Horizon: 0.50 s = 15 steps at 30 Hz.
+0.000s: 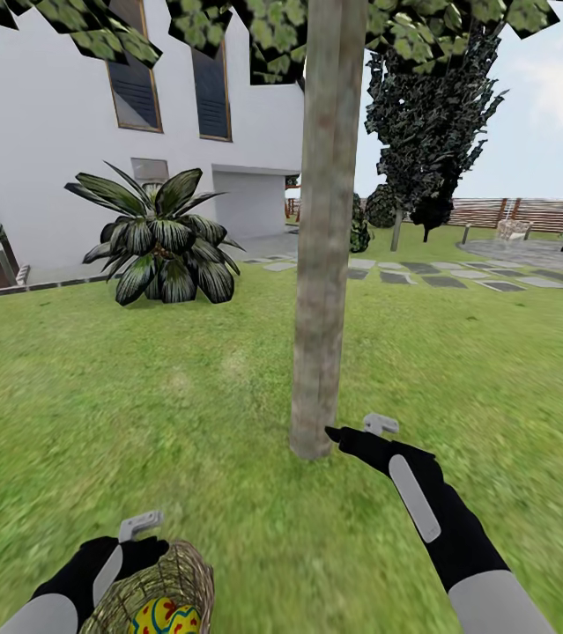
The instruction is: Take the three Easter eggs out of the wicker basket on the lawn in the garden, then place them on the lawn next to a single tree (choose any tree) so that all three eggs are next to the same tree and none are left in the basket.
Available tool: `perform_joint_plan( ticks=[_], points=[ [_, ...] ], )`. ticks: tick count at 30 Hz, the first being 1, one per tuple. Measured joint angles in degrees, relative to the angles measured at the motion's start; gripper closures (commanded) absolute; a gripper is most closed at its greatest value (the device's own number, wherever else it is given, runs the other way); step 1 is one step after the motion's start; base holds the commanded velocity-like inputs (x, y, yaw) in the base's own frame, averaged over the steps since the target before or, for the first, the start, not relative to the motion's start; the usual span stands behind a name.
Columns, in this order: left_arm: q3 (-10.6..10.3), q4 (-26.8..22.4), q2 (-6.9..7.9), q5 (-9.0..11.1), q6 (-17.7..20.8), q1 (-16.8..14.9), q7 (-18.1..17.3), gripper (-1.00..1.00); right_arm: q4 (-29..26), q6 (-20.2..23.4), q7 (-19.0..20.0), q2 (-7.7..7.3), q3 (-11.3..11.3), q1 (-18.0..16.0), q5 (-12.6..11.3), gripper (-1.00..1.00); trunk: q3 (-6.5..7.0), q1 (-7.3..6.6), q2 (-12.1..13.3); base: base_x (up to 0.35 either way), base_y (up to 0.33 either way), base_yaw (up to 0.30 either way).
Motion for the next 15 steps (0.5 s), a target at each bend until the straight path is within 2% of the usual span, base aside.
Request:
perform_joint_plan(
  ticks=[15],
  points=[
    [0.15,0.24,0.77,0.08,-1.71,0.00,0.04,-1.00,0.00,0.08,0.00,0.00,0.00,0.05,0.00,-1.00,-2.69,3.30,-6.02,0.000,0.000,0.000]
  ],
)
